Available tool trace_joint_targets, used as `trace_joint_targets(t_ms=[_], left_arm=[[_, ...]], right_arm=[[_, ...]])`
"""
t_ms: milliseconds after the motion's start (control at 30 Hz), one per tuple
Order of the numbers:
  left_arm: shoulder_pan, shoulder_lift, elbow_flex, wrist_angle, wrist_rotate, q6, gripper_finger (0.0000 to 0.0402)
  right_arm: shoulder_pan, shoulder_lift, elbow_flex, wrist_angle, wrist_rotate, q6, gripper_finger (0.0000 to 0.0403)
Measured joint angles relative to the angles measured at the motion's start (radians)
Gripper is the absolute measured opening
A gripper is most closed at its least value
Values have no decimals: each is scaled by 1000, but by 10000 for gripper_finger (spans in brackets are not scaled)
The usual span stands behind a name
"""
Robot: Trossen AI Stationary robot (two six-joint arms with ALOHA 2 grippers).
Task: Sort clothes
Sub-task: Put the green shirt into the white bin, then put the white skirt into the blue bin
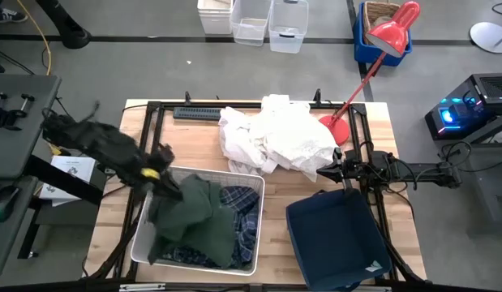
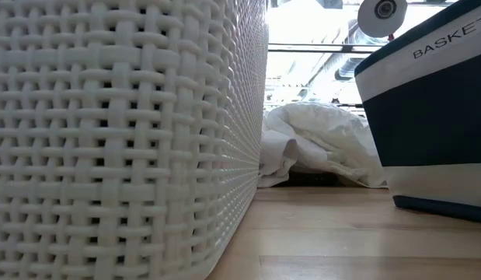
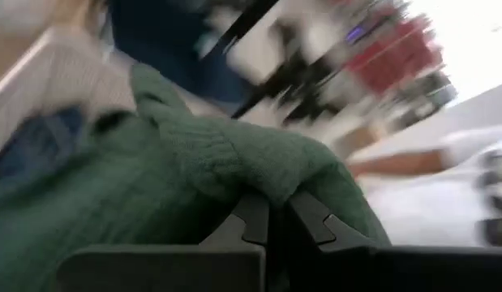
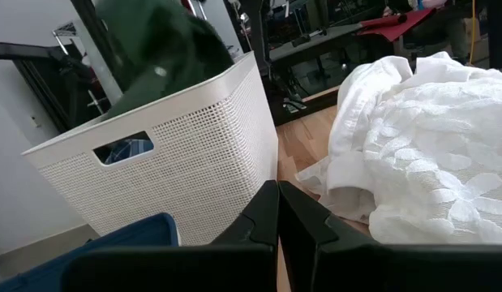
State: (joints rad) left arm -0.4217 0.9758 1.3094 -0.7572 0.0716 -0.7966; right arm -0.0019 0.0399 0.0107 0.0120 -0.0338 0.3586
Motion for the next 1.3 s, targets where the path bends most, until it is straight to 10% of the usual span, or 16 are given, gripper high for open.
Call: trace_joint_targets(t_ms=[333,667,1133,1300], left_arm=[[-50,256,-145,-84,132,2,21],[18,403,-134,-15,320,137,165],[238,218,145,-98,247,379,227],[330,110,210,-136,40,560,227]], right_arm=[[0,0,0,0,0,0,0],[0,0,0,0,0,0,0],[0,0,0,0,0,0,0],[0,0,0,0,0,0,0]])
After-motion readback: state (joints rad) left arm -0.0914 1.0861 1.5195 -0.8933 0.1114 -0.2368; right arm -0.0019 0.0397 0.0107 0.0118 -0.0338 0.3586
